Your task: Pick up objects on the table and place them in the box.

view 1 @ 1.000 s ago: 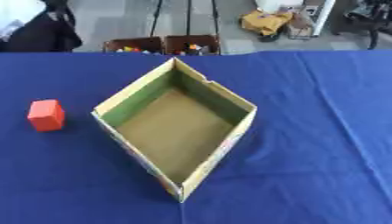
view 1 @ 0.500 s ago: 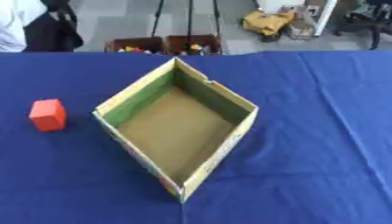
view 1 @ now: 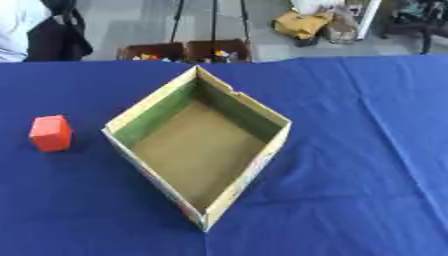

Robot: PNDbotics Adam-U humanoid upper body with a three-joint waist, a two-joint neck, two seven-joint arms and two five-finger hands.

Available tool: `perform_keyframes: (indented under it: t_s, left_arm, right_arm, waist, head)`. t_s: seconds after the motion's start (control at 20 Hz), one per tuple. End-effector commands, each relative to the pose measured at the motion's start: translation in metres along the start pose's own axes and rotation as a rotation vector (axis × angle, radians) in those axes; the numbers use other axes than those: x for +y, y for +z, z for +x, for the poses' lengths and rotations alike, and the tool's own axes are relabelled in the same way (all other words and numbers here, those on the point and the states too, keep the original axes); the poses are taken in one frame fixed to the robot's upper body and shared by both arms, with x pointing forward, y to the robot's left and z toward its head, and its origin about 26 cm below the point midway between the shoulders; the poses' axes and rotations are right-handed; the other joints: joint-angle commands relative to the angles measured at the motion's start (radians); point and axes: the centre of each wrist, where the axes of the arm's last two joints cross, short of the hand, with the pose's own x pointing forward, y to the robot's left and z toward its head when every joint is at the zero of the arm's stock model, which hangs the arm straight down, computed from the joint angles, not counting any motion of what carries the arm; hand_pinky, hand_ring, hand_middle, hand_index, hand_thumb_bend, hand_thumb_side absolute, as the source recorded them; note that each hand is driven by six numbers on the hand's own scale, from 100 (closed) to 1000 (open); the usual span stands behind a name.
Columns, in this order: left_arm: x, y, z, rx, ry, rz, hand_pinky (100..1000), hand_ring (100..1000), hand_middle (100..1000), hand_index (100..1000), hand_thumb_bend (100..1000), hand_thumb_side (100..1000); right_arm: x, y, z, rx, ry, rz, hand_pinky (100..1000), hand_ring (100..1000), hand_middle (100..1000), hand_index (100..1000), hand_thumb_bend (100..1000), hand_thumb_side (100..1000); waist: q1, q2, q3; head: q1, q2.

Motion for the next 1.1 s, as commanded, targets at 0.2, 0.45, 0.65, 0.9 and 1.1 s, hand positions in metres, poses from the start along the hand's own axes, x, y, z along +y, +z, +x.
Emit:
perform_keyframes:
  t_s: [0.2,0.45,0.65,0.9,1.1]
  left_arm:
    - [0.030,-0.017,-0.007,0.041,-0.186,-0.201,704,822,853,979,511,988]
    - [0.041,-0.023,-0.030,0.103,-0.290,-0.398,762,865,893,997,524,975]
    - [0.054,-0.031,-0.050,0.143,-0.365,-0.473,770,866,921,1000,518,942]
    - [0.061,-0.036,-0.078,0.200,-0.420,-0.603,833,914,974,1000,553,904]
    - [0.061,-0.039,-0.093,0.243,-0.461,-0.805,856,934,983,1000,683,891]
  right_arm:
    - [-0.003,-0.010,0.004,-0.044,0.002,0.022,755,731,793,816,100,789]
    - [-0.003,-0.010,0.004,-0.042,-0.003,0.034,755,731,793,816,100,791]
    - [-0.003,-0.009,0.004,-0.039,-0.004,0.044,755,730,793,816,100,794]
    - [-0.001,-0.010,0.005,-0.038,-0.013,0.055,755,730,794,816,100,796]
    - [0.000,-0.009,0.005,-0.035,-0.021,0.062,756,729,794,815,100,794]
  waist:
    - [0.022,-0.019,-0.012]
    - [0.026,-0.020,-0.021]
    - [0.027,-0.022,-0.027]
    - [0.029,-0.019,-0.034]
    - [0.030,-0.014,-0.040]
  head:
    - [0.012,-0.001]
    - [0.021,0.004]
    - [0.038,0.002]
    - [0.048,-0.005]
    - [0.056,-0.009]
